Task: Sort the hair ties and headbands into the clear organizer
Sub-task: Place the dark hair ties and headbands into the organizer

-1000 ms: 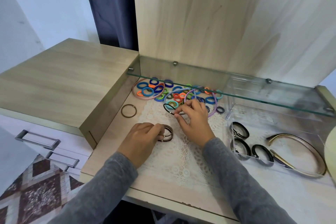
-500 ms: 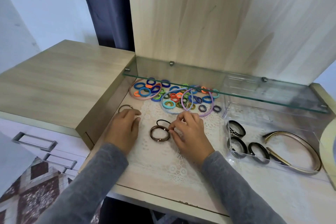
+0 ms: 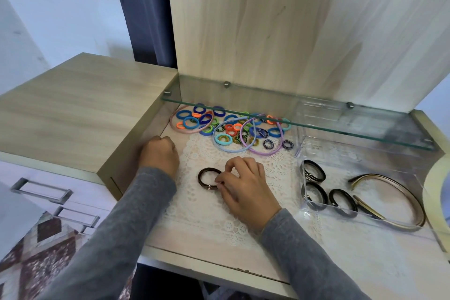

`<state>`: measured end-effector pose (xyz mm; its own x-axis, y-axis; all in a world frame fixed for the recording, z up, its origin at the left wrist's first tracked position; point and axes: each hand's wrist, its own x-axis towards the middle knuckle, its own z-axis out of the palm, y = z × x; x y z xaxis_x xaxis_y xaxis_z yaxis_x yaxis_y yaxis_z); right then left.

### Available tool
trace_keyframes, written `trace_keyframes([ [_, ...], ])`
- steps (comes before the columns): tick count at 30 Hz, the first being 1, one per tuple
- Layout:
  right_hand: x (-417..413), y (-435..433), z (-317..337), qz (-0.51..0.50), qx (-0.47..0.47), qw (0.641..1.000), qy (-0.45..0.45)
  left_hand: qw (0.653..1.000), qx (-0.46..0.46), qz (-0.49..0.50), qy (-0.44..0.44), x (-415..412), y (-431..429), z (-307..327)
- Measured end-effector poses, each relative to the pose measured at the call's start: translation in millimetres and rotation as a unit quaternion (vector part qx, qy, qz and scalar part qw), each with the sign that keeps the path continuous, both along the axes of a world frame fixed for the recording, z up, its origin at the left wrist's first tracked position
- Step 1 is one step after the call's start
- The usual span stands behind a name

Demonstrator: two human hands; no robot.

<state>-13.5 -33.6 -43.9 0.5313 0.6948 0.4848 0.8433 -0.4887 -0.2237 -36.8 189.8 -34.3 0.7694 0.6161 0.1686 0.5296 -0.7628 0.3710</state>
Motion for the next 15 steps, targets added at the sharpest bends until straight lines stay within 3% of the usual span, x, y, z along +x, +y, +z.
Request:
trace_keyframes([
  [6, 8, -13, -9, -0.076, 0.078, 0.991, 0.073, 0.999, 0.042, -0.003, 0.008, -2, -1, 0],
  [15, 11, -16, -14, -0.116, 0.075, 0.985, 0.106, 0.998, 0.048, -0.034, 0.006, -10, 3, -4],
])
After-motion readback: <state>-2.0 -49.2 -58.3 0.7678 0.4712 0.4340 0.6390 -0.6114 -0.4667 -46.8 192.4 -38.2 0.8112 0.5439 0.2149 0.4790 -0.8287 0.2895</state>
